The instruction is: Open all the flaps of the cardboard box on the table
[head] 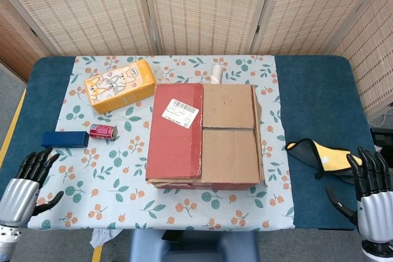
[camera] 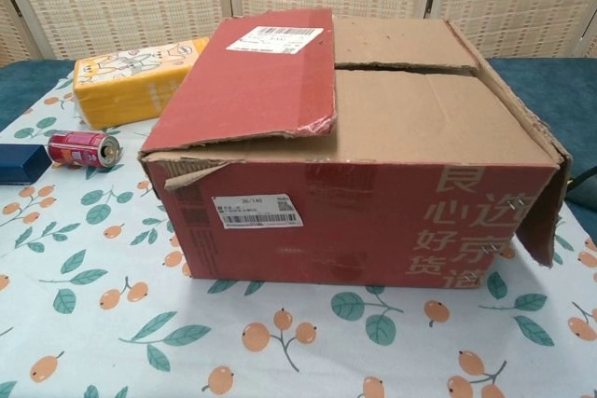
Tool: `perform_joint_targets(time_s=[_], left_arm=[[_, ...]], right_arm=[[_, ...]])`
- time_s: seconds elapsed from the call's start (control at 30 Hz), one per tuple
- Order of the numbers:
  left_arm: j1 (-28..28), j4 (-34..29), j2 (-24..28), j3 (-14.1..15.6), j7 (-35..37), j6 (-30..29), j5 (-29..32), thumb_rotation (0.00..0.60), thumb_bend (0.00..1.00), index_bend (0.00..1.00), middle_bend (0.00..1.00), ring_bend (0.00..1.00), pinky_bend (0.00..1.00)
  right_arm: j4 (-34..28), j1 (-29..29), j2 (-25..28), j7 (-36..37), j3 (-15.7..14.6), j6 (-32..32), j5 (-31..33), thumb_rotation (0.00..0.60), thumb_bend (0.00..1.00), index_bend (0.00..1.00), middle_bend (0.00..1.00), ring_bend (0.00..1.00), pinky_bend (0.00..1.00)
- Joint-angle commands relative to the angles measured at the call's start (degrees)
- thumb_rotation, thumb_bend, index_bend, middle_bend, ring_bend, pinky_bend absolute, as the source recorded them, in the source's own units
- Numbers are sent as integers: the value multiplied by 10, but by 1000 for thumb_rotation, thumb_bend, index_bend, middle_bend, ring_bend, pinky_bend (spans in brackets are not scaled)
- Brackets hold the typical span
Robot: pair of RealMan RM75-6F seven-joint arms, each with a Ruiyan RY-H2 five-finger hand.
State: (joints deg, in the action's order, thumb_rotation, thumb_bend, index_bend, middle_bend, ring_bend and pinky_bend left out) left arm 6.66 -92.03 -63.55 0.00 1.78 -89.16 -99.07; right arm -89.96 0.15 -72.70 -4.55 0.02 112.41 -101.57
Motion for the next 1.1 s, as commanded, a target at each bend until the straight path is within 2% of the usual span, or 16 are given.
perform_joint_targets(time_s=[0.03,0.13,0.3,0.5,0.7,0.83,0.97,1.1], left_arm=[[29,-28,-1,-2,-9,0,-50,600,515,0,87,70,113],[51,-68,7,-3,-18,21,-72,600,560,0,117,94,146],[103,-159,15,-15,-76,117,-56,600,578,5,147,125,182],[140,-231,-44,-42,-216,195,-3,600,572,6,161,133,192],[187,-272,-113,-75,-342,268,91,600,438,1,161,128,178],[216,-279,-163,-95,-418,283,146,600,256,0,161,118,159],[234,-271,-210,-105,-466,274,174,600,237,0,160,110,151],[251,-264,-241,-118,-484,261,188,600,244,0,161,108,148]], right_arm=[[-1,-1,10,5,3,-13,5,600,290,0,0,0,0],[-3,-1,17,16,9,-21,12,600,289,0,0,0,0],[2,1,29,38,18,-42,32,600,291,0,0,0,0],[0,2,44,73,30,-48,40,600,290,0,0,0,0],[8,6,57,107,36,-65,49,600,290,0,0,0,0],[14,6,66,139,42,-72,59,600,290,0,0,0,0],[21,8,75,160,45,-80,64,600,290,0,0,0,0],[28,7,81,179,48,-86,70,600,290,0,0,0,0]])
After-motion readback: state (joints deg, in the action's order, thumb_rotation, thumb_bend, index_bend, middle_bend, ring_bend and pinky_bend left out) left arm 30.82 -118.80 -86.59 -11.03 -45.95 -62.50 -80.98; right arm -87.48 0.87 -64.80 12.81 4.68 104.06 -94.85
